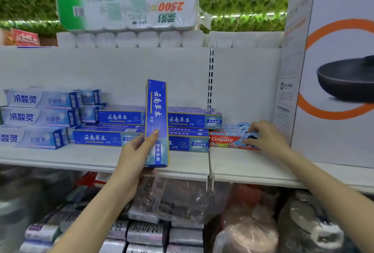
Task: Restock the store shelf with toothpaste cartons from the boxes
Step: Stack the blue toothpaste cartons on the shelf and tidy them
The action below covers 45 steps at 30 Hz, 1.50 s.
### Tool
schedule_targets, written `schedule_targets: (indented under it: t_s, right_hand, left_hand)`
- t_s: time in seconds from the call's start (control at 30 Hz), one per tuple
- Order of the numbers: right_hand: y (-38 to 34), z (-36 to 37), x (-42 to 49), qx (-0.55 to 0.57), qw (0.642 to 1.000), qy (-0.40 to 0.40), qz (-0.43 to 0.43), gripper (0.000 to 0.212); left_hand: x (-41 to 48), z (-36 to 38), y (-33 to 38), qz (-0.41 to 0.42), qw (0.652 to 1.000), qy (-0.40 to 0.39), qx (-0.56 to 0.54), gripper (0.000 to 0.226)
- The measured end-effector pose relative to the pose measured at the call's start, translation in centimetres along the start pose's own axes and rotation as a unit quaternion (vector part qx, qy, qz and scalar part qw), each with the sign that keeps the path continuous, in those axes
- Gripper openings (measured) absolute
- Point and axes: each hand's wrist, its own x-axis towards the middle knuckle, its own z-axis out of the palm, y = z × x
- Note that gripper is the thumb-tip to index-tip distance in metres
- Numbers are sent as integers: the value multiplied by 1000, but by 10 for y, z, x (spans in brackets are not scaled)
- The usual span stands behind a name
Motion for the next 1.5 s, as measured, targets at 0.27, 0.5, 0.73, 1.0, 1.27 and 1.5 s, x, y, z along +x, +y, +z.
schedule_targets:
  t_s: [0.27,0.5,0.73,1.0,1.27,1.5]
  right_hand:
    - [-5,-11,-6,-119,990,33,-70,38]
    - [-121,-29,-59,340,928,-152,6,28]
    - [-175,-15,-85,536,808,-244,9,28]
    - [-206,11,-51,536,825,-177,-18,40]
    - [-237,37,10,287,948,-42,-129,22]
    - [-257,74,60,226,967,-63,-99,29]
  left_hand:
    - [2,17,-15,2,1000,-17,-1,33]
    - [-4,50,-20,0,999,-2,-42,33]
    - [-9,50,-10,36,993,-23,-114,33]
    - [24,-30,-9,180,959,56,213,64]
    - [117,-163,-3,251,780,197,538,38]
    - [135,-175,-14,206,829,182,488,54]
